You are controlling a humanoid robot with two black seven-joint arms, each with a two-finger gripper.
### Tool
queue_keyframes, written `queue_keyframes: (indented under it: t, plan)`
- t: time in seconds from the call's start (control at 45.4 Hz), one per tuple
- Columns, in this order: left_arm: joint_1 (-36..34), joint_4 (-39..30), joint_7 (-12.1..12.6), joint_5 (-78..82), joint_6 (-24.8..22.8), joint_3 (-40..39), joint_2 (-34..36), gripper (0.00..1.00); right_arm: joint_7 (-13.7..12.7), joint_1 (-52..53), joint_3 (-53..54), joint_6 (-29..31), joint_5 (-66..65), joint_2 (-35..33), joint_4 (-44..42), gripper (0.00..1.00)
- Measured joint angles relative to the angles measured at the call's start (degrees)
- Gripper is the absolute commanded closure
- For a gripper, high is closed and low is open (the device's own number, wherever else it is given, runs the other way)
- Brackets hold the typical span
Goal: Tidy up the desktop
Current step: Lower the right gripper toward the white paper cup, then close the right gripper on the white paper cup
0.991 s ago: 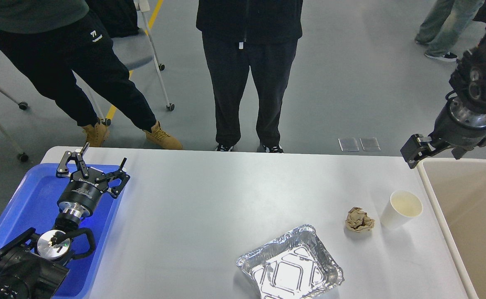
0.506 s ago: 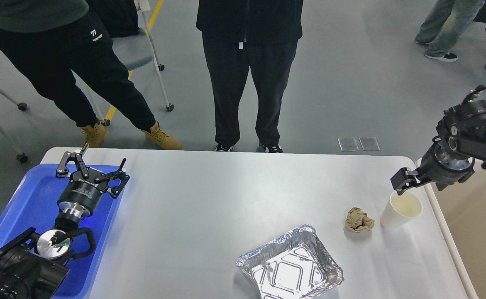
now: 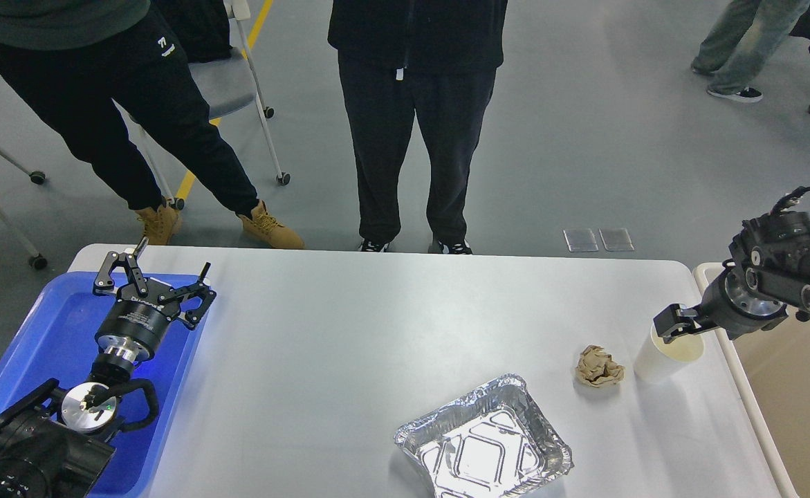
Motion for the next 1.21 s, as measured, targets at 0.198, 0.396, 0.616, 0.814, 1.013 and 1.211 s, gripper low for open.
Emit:
queue_keyframes:
  t: [0.198, 0.396, 0.616, 0.814, 1.013, 1.211]
  plan:
    - [0.0, 0.0, 0.0, -0.01, 0.0, 0.0, 0.0, 0.0, 0.09, -2.24, 0.46, -2.34, -0.19, 0.09, -1.81, 0.03]
    - [0.0, 0.0, 0.0, -0.01, 0.0, 0.0, -0.01, 0.0, 0.48, -4.04, 0.78, -3.78, -0.27, 0.25, -3.27, 0.18]
    - [0.0, 0.0, -0.03, -0.01, 0.0, 0.0, -0.01, 0.0, 1.08, -5.35, 1.0, -4.46, -0.33, 0.46, -4.18, 0.69]
    - [0.0, 0.0, -0.03, -0.02, 0.0, 0.0, -0.01, 0.0, 1.52, -6.03, 0.97, -4.62, -0.42, 0.64, -4.92, 1.0]
    - [0.0, 0.0, -0.03, -0.02, 0.0, 0.0, -0.01, 0.0, 1.77, -6.24, 0.98, -4.32, -0.62, 0.7, -5.06, 1.0]
    - [-0.01, 0.0, -0.03, -0.02, 0.0, 0.0, -0.01, 0.0, 2.77, -5.91, 1.45, -3.2, -0.16, 0.72, -4.73, 1.0]
